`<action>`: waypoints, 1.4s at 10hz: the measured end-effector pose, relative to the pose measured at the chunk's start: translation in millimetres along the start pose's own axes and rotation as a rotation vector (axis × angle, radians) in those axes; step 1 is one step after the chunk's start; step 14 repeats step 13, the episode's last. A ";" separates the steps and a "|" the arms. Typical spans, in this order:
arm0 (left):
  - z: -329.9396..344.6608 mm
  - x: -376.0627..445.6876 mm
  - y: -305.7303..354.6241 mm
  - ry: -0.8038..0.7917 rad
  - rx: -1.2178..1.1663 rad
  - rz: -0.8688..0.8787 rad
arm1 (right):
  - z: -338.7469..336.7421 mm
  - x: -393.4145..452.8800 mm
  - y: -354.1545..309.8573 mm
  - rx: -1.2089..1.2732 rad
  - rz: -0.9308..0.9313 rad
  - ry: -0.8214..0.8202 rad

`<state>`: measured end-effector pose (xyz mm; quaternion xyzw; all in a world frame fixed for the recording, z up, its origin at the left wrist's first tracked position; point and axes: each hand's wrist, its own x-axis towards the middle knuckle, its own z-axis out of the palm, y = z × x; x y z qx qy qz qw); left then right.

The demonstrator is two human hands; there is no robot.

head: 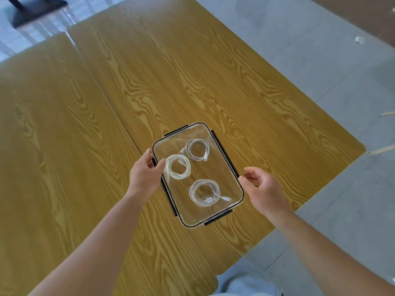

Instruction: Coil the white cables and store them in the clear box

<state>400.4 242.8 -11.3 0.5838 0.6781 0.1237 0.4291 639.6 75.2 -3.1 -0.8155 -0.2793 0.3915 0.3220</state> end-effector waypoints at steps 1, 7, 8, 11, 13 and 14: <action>4.2 -24.0 -5.4 0.049 -0.046 -0.018 | 4.1 14.7 -9.7 -0.039 -0.039 -0.068; 23.7 -58.0 -17.7 0.135 -0.219 -0.157 | 8.3 39.2 -26.4 -0.150 -0.078 -0.150; 24.4 -56.8 -18.7 0.138 -0.286 -0.167 | 7.7 40.7 -26.6 -0.123 -0.060 -0.172; 25.7 -58.6 -15.2 0.135 -0.368 -0.229 | 8.0 36.2 -29.2 -0.129 -0.045 -0.158; 14.0 -61.7 -11.1 0.082 -0.507 -0.302 | 10.2 16.3 -48.8 -0.152 -0.020 -0.185; 14.0 -61.7 -11.1 0.082 -0.507 -0.302 | 10.2 16.3 -48.8 -0.152 -0.020 -0.185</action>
